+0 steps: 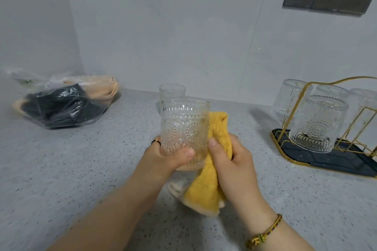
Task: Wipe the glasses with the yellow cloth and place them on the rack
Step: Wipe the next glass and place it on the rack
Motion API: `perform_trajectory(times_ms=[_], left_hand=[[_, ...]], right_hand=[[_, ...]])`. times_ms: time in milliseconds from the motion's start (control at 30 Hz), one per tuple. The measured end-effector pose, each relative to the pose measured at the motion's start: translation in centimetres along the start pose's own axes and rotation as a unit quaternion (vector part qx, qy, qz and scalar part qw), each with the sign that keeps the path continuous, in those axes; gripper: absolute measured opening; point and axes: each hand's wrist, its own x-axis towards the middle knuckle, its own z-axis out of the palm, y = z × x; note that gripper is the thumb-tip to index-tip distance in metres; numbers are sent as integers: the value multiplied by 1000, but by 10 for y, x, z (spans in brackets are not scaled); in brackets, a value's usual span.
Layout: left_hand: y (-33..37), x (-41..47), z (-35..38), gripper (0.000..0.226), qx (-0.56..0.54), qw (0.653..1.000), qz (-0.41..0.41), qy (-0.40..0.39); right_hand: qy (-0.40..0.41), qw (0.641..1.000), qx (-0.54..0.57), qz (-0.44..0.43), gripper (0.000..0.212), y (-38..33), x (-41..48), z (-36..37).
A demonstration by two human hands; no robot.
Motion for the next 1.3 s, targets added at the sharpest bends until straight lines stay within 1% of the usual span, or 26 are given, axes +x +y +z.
perform_trajectory(times_ms=[67,100,133,200,233,300,333,367,400,467,500,533,600,667,767,833,900,933,967,1033,1067,1133,1167,1200,1300], left_hand=[[3,1,-5,79,-1,1000,8,22],[4,3,-8,80,6,999,10,38],[6,4,-9,80,17,998,12,58],[7,5,-9,77,42,995,6,89],[7,5,-8,73,48,994,-1,94],[6,3,-3,64,57,995,-18,82],[5,2,-2,61,62,995,-23,71],[4,1,-1,61,65,996,-25,56],[5,-1,1,66,65,997,-24,36],[6,-4,3,78,42,999,-18,-3],[6,-5,3,80,23,1000,-16,-14],[6,-5,2,80,5,1000,-13,-19],[6,-3,-2,80,-22,999,-16,-26],[5,-1,-6,79,-37,998,-22,-40],[5,1,-8,78,-49,997,-24,-50],[5,2,-8,73,-45,998,-17,-47],[6,3,-6,66,-54,998,-13,-19],[6,4,-5,68,-63,998,-16,-1],[5,5,-4,70,-67,997,-20,16],[3,5,-2,70,-55,998,-27,22],[2,4,-1,70,-40,999,-27,14],[0,3,-1,77,-13,1000,-26,-7],[-1,3,-1,82,-12,1000,-25,-14],[-2,3,-3,85,-18,999,-23,-18],[-2,4,-6,84,-52,997,-29,-42]], right_hand=[[-17,999,-38,2,22,4,-4,6],[-18,998,-61,-17,24,6,-6,9],[-13,996,-78,-39,21,7,-8,12],[-1,992,-95,-84,7,6,-9,15],[4,989,-102,-107,16,5,-9,15],[16,986,-107,-126,39,4,-7,12],[22,986,-103,-126,41,3,-5,10],[23,988,-93,-125,38,2,-4,7],[25,989,-79,-119,33,1,-3,5],[19,996,-30,-76,17,-2,-2,-1],[8,999,1,-42,7,-3,-1,-2],[-6,1000,25,-7,5,-3,0,-2],[-23,998,48,36,10,-2,0,1],[-16,997,56,43,9,-3,-2,3],[-12,998,63,25,11,-3,-2,3],[-7,998,56,10,13,-2,-3,4],[10,999,35,-21,9,1,-3,4],[18,999,17,-34,7,3,-3,5],[23,999,-3,-45,10,5,-3,7],[23,998,-28,-58,20,10,-3,9],[20,997,-45,-67,30,13,-3,11],[16,991,-87,-96,56,16,-5,15],[14,990,-95,-107,60,17,-6,16],[12,989,-93,-114,59,16,-7,17],[14,988,-76,-131,39,10,-7,14]])
